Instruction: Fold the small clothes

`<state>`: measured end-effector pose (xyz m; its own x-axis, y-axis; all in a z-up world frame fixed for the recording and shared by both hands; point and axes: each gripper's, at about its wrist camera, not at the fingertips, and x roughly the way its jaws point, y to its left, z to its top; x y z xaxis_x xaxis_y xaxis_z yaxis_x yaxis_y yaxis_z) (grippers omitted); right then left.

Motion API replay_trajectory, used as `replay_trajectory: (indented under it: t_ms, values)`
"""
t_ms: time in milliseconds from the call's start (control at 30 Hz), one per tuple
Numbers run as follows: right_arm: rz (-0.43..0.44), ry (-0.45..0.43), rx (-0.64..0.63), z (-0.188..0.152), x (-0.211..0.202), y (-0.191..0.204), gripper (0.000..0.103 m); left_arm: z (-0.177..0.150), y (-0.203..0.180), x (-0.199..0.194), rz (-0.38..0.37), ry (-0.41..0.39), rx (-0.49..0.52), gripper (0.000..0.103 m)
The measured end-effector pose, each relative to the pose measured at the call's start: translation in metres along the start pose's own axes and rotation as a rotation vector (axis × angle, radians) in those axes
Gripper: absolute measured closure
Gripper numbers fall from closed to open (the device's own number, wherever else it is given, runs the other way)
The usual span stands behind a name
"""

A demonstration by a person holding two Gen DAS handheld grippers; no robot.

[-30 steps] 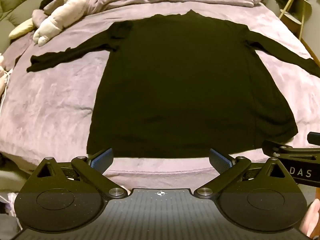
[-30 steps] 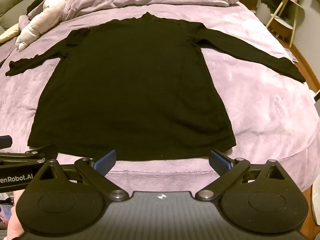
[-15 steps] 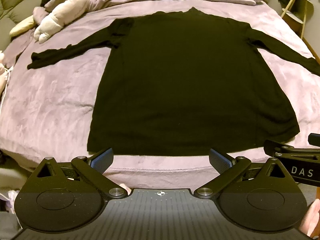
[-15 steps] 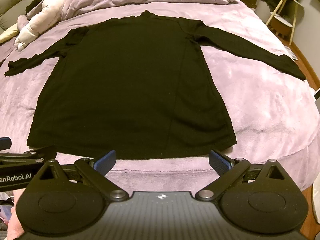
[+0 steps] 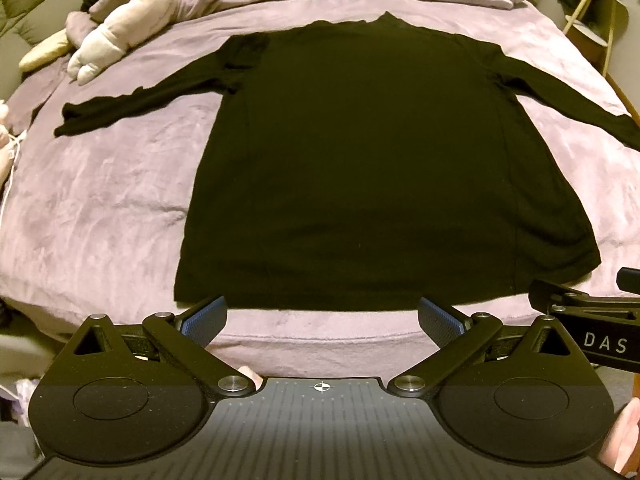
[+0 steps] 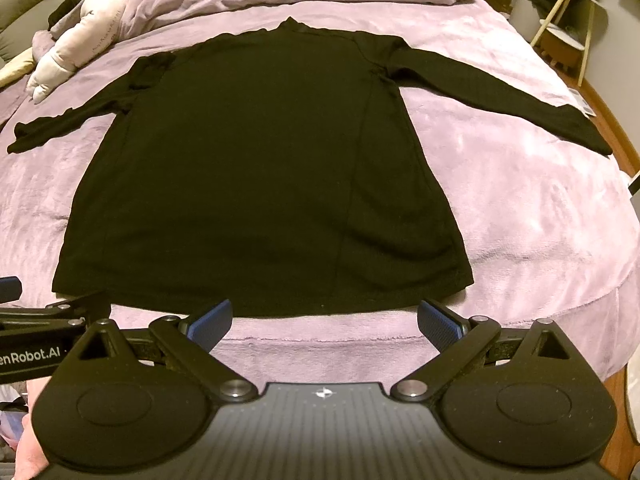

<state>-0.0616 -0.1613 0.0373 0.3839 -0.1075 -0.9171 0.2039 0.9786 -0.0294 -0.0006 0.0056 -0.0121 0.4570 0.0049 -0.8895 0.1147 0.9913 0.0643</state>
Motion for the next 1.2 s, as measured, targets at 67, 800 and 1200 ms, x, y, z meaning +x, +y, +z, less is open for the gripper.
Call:
replay_trajectory:
  t_ms: [67,800,1200]
  values:
    - [0.000,0.002,0.000,-0.0012,-0.0001,0.0001,0.004,-0.0016,0.0010,0.0003,0.000,0.003,0.000,0.000]
    - [0.001,0.005,0.010,0.0021,0.0016,-0.0011,0.004,0.0040,-0.0019,0.0003,0.001,0.013,-0.004,0.000]
    - [-0.001,0.008,0.015,0.0015,0.0027,-0.0026,0.004,0.0035,-0.0010,0.0046,-0.001,0.020,-0.006,0.000]
